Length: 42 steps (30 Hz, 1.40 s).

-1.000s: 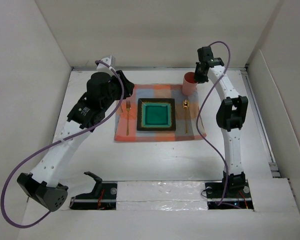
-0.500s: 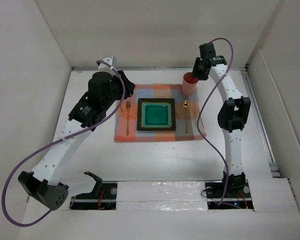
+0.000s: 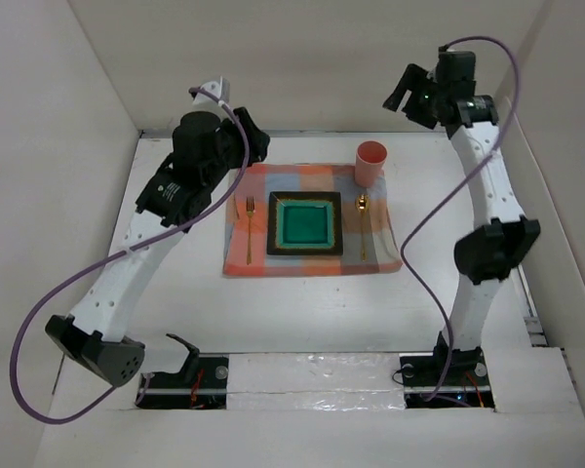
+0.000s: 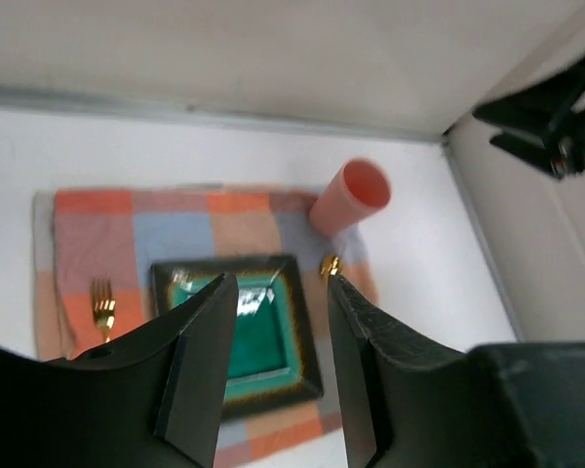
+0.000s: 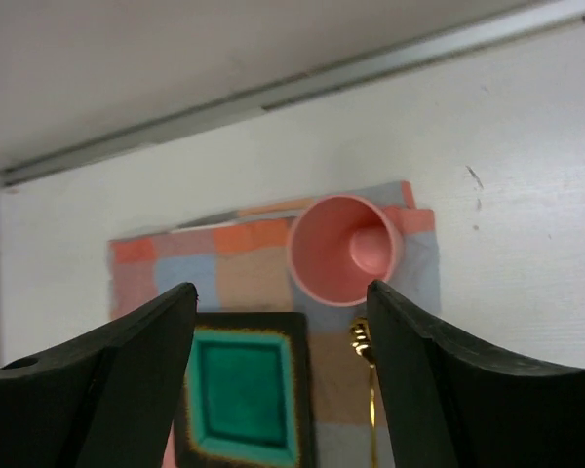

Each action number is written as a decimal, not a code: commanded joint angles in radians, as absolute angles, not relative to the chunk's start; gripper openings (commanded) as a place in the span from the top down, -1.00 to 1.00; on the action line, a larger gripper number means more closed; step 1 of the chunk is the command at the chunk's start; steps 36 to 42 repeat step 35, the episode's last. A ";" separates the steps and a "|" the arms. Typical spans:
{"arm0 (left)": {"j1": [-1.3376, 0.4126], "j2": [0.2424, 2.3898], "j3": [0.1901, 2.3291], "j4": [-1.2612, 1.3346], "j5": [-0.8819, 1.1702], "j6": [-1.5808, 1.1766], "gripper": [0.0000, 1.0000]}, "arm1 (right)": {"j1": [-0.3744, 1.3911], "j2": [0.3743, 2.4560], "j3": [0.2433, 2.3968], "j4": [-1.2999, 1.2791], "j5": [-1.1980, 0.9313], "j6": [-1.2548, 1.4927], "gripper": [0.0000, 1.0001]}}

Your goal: Set the dinner table for one person

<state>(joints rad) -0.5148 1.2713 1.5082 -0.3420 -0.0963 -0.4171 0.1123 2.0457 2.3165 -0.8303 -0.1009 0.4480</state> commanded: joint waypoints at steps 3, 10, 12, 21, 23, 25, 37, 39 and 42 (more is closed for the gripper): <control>-0.512 1.348 1.788 -0.304 -0.121 -0.388 0.15 | 0.114 1.590 2.015 -0.485 -0.143 0.548 -0.70; -0.512 1.263 1.801 -0.360 -0.320 -0.359 -0.05 | -0.038 1.083 1.504 -0.292 0.112 0.705 0.60; -0.512 1.177 1.694 -0.362 -0.433 -0.359 -0.11 | -0.072 1.017 1.448 -0.319 0.145 0.701 -0.98; -0.512 0.989 1.414 -0.557 -0.598 -0.429 -0.30 | -0.034 0.971 1.304 -0.393 0.342 0.637 -1.00; -0.512 0.989 1.387 -0.574 -0.574 -0.454 -0.27 | -0.046 0.977 1.235 -0.371 0.312 0.667 -1.00; -0.512 0.982 1.371 -0.565 -0.543 -0.474 -0.24 | -0.069 0.977 1.198 -0.368 0.293 0.707 -1.00; -0.512 0.959 1.347 -0.563 -0.485 -0.488 -0.23 | -0.078 0.980 1.190 -0.334 0.258 0.712 -1.00; -0.512 0.959 1.347 -0.563 -0.485 -0.488 -0.23 | -0.078 0.980 1.190 -0.334 0.258 0.712 -1.00; -0.512 0.959 1.347 -0.563 -0.485 -0.488 -0.23 | -0.078 0.980 1.190 -0.334 0.258 0.712 -1.00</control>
